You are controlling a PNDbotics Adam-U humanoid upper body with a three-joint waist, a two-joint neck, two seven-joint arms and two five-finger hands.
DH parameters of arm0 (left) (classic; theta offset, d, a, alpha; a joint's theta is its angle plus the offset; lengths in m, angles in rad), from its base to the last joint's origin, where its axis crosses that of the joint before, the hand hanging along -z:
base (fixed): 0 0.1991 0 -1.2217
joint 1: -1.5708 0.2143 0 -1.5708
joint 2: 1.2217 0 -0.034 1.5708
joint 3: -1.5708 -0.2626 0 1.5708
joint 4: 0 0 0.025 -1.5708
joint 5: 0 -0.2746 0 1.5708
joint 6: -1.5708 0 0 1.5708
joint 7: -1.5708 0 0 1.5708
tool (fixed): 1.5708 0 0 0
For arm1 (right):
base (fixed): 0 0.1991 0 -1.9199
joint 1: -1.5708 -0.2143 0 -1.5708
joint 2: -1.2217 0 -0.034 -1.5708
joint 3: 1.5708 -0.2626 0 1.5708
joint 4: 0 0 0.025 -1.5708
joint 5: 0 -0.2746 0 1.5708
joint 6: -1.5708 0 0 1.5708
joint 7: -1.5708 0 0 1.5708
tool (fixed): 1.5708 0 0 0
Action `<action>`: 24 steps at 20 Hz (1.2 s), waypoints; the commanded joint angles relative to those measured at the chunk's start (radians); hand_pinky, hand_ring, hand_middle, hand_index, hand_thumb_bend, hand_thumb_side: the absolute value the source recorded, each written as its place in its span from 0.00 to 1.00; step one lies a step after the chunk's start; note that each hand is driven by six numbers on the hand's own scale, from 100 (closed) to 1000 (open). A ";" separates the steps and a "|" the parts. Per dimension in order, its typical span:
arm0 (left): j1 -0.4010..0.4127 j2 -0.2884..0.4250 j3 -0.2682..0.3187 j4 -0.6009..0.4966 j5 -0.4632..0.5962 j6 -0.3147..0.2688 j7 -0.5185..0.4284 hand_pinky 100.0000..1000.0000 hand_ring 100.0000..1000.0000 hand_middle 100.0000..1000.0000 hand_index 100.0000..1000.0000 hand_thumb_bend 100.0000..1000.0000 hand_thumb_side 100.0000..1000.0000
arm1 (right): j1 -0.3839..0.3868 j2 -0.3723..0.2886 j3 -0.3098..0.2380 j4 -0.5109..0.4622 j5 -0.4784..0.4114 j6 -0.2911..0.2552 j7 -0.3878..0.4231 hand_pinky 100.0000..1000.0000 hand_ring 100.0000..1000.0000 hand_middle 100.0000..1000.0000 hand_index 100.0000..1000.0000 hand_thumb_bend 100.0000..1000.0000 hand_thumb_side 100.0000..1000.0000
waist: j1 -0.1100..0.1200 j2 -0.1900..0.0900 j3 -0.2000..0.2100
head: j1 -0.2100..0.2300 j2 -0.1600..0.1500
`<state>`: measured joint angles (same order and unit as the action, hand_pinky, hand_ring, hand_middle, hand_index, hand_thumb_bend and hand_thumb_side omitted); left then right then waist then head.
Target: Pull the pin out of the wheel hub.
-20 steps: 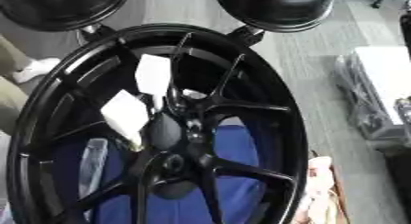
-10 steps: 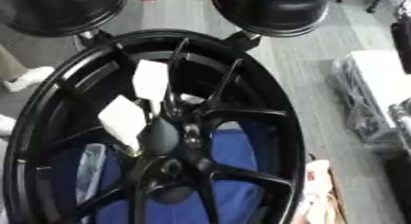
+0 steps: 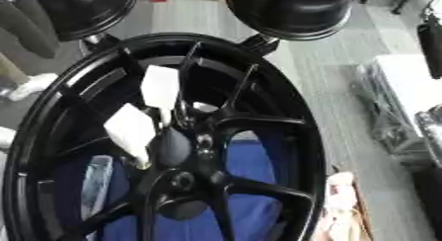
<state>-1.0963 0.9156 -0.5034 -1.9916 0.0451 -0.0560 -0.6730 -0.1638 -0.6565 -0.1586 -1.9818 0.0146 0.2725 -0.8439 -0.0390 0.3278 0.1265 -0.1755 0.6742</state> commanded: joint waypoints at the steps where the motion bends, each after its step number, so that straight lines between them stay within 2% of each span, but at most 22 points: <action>1: -0.028 -0.015 -0.010 -0.008 0.010 0.028 -0.024 0.73 0.59 0.65 0.76 0.00 0.24 | -0.003 -0.031 -0.004 -0.018 -0.001 0.058 -0.063 0.44 0.58 0.66 0.51 0.00 0.41 | 0.002 -0.029 0.001 | -0.003 -0.007; 8: -0.020 -0.069 -0.049 -0.008 -0.011 0.131 -0.063 0.74 0.63 0.69 0.81 0.00 0.28 | -0.004 -0.023 -0.003 -0.018 -0.002 0.051 -0.063 0.44 0.58 0.66 0.51 0.00 0.41 | 0.003 -0.029 -0.002 | -0.002 -0.004; 15: -0.007 -0.101 -0.065 -0.008 -0.018 0.184 -0.091 0.77 0.67 0.72 0.82 0.00 0.28 | -0.006 -0.016 -0.001 -0.018 -0.008 0.045 -0.063 0.44 0.58 0.66 0.51 0.00 0.42 | 0.002 -0.022 -0.005 | 0.001 0.001; 20: -0.007 -0.115 -0.073 -0.008 -0.033 0.232 -0.124 0.79 0.70 0.73 0.81 0.01 0.07 | -0.005 -0.009 0.002 -0.018 -0.015 0.039 -0.063 0.44 0.58 0.66 0.50 0.00 0.43 | 0.001 -0.014 -0.006 | 0.004 0.004; 24: -0.011 -0.124 -0.078 -0.008 -0.072 0.267 -0.139 0.81 0.72 0.75 0.82 0.06 0.07 | -0.004 -0.005 0.002 -0.018 -0.020 0.033 -0.063 0.44 0.58 0.66 0.50 0.00 0.43 | 0.002 -0.010 -0.005 | 0.005 0.003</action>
<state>-1.0914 0.7860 -0.5875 -1.9915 -0.0138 0.1992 -0.8089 -0.1628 -0.6443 -0.1482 -1.9818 -0.0002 0.2605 -0.8559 -0.0388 0.3342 0.1232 -0.1726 0.6759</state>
